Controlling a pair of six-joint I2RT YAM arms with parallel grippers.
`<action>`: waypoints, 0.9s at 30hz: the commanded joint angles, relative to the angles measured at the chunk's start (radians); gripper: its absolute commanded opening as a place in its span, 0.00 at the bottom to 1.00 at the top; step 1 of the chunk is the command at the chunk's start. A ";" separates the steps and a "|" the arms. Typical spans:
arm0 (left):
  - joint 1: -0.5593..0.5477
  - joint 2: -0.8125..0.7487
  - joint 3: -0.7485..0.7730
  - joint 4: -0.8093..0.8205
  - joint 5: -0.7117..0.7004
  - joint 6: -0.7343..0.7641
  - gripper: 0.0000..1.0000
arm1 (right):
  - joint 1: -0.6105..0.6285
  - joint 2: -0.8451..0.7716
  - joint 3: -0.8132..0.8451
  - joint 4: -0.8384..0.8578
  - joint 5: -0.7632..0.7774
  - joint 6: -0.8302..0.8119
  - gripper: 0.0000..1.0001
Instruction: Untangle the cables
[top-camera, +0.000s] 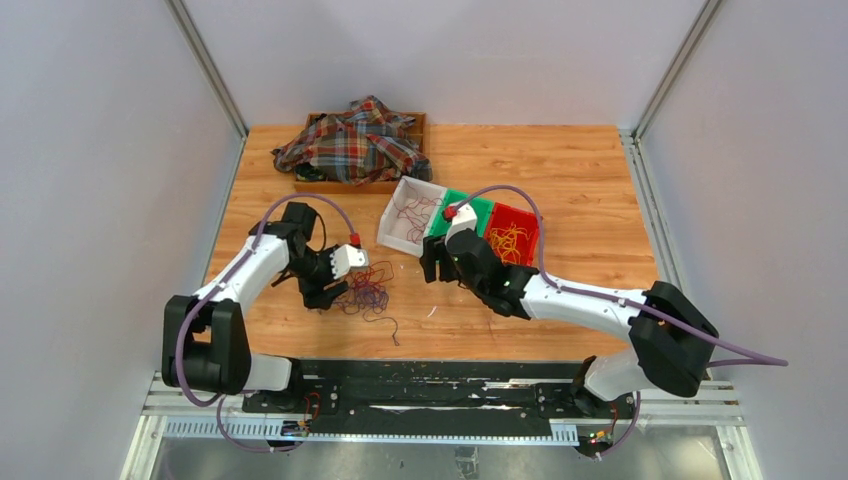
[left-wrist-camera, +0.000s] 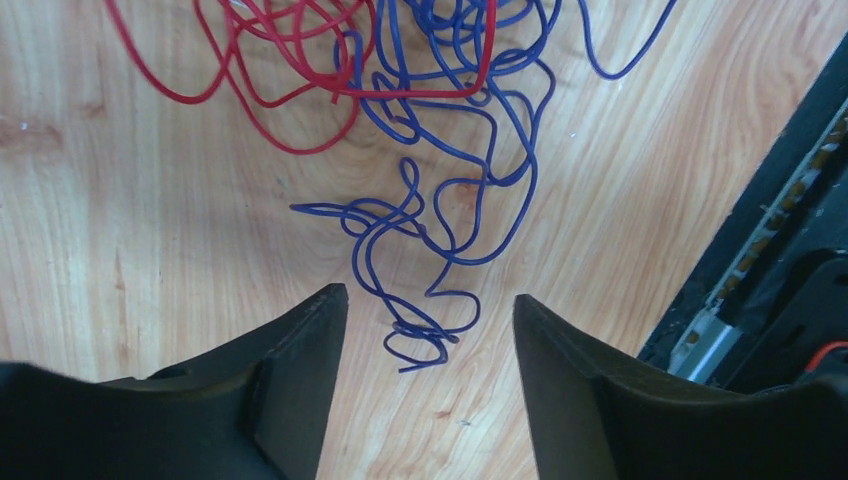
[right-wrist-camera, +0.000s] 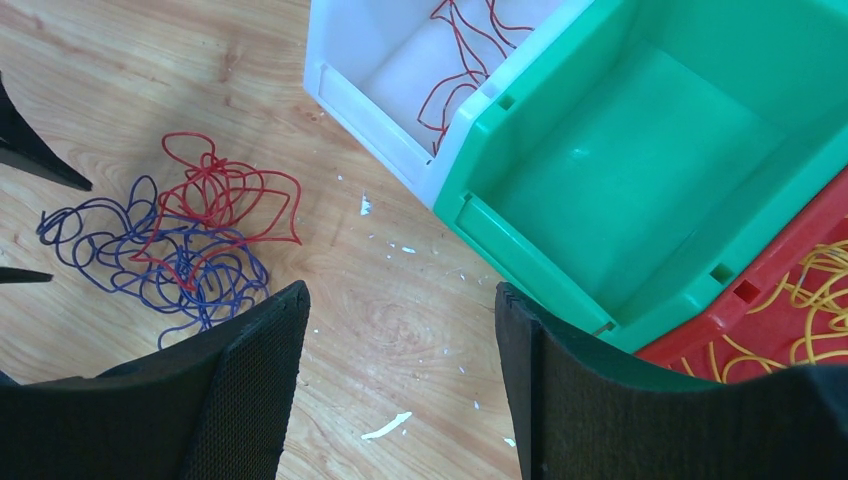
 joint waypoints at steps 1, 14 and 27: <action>0.005 -0.026 -0.061 0.111 -0.050 0.022 0.62 | 0.015 0.009 0.020 0.032 -0.014 0.036 0.68; 0.005 -0.138 0.051 0.073 0.023 -0.083 0.01 | 0.024 -0.005 -0.004 0.085 -0.046 0.024 0.69; 0.005 -0.291 0.426 -0.131 0.138 -0.306 0.00 | 0.058 0.007 0.020 0.451 -0.315 -0.155 0.74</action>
